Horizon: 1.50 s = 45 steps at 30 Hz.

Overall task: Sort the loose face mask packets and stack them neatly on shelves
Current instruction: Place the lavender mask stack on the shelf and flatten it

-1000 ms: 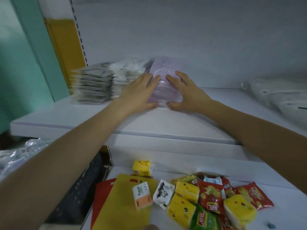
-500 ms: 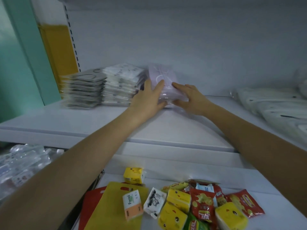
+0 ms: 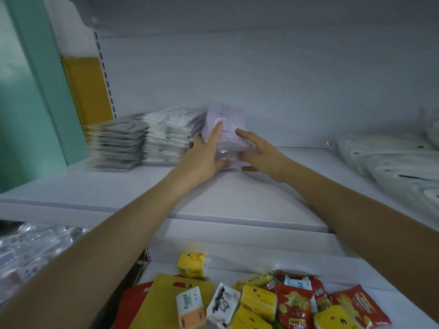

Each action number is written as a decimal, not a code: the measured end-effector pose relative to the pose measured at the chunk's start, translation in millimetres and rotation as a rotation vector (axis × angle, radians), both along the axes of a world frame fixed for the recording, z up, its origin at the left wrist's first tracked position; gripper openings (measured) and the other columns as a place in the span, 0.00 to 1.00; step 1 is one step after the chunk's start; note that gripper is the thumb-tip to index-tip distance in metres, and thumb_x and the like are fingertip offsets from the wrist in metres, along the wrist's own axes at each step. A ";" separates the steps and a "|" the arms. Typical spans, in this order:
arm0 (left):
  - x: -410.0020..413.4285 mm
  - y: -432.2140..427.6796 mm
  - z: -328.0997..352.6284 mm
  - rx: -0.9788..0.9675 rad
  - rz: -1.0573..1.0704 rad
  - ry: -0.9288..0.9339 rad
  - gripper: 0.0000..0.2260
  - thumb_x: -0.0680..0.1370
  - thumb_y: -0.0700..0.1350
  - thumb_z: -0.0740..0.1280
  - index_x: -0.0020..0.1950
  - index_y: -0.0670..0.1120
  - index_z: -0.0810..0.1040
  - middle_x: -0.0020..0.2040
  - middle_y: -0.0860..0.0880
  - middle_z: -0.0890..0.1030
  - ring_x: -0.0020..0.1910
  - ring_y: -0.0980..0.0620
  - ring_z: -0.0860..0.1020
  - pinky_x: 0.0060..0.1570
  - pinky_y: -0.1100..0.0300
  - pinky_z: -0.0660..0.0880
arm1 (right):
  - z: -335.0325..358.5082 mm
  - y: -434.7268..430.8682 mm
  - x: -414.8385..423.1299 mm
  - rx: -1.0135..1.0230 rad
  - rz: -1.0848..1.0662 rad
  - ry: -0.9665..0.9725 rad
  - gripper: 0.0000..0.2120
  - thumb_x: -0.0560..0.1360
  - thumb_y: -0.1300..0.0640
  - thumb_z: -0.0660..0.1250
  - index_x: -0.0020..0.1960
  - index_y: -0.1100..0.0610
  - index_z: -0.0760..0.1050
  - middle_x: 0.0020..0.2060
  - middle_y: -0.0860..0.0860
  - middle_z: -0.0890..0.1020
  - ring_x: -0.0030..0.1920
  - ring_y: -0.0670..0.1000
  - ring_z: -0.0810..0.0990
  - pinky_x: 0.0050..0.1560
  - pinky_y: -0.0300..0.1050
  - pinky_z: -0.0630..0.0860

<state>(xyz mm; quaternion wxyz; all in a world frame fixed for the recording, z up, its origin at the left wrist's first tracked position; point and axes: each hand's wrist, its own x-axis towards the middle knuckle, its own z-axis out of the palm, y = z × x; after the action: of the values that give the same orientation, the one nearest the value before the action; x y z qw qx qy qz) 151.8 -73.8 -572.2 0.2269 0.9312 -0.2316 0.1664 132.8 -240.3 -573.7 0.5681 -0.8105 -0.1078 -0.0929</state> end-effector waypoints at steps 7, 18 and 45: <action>-4.3 -9.1 -6.0 -0.164 -0.062 0.033 0.41 0.71 0.56 0.72 0.77 0.53 0.52 0.67 0.35 0.64 0.64 0.39 0.70 0.57 0.59 0.65 | 5.7 2.8 -6.1 -0.052 -0.105 0.002 0.29 0.71 0.67 0.64 0.70 0.51 0.66 0.65 0.52 0.71 0.60 0.53 0.73 0.63 0.47 0.71; -31.8 -52.9 3.9 -0.248 -0.358 0.339 0.47 0.66 0.51 0.78 0.77 0.52 0.53 0.72 0.50 0.64 0.68 0.51 0.68 0.60 0.64 0.68 | 20.4 -53.4 -66.0 0.158 -0.145 0.107 0.05 0.76 0.51 0.63 0.43 0.49 0.76 0.33 0.40 0.80 0.37 0.40 0.77 0.43 0.38 0.70; 40.8 -90.5 11.2 -0.687 -0.258 0.675 0.29 0.79 0.52 0.63 0.77 0.51 0.56 0.73 0.51 0.67 0.66 0.51 0.72 0.67 0.54 0.68 | 53.0 -75.9 -12.3 0.293 -0.286 0.615 0.07 0.73 0.51 0.69 0.46 0.53 0.76 0.59 0.57 0.74 0.53 0.56 0.78 0.60 0.57 0.74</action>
<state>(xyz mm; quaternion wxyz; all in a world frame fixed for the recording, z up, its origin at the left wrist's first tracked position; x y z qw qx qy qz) 192.6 -164.3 -560.9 0.6017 0.7682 -0.1905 -0.1073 120.5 -316.2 -520.7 0.6654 -0.7174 0.1969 0.0624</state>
